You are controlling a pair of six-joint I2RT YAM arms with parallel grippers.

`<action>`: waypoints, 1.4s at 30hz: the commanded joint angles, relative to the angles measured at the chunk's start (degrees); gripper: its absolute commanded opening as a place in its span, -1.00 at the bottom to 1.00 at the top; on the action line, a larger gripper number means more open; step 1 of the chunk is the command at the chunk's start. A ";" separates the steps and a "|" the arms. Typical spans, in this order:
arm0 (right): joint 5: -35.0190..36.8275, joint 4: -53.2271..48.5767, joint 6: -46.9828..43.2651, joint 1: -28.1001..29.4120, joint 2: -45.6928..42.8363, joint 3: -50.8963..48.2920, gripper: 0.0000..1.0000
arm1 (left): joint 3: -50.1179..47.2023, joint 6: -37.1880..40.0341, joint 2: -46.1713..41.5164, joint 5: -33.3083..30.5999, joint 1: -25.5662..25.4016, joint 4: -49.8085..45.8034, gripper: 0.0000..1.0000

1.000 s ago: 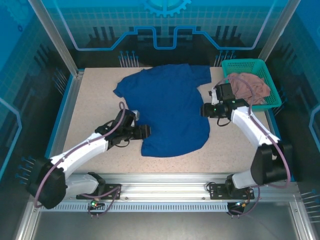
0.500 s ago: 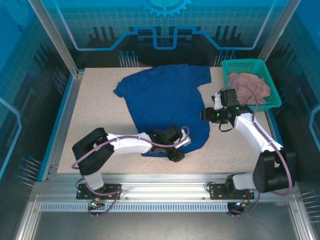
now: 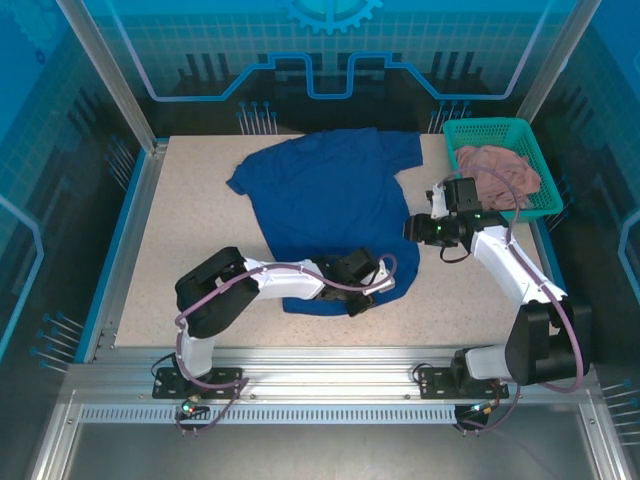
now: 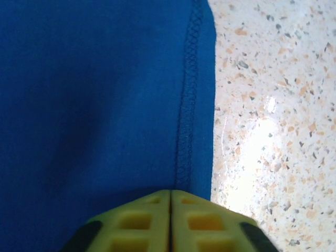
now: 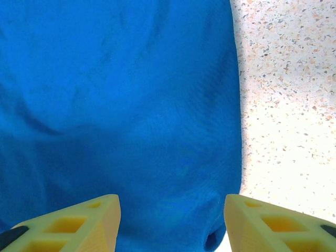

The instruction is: Fold the inside-out t-shirt

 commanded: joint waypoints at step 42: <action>1.08 -2.73 -0.87 -0.64 -10.21 -3.70 0.14 | 0.87 -4.83 0.12 2.61 2.65 1.23 -1.00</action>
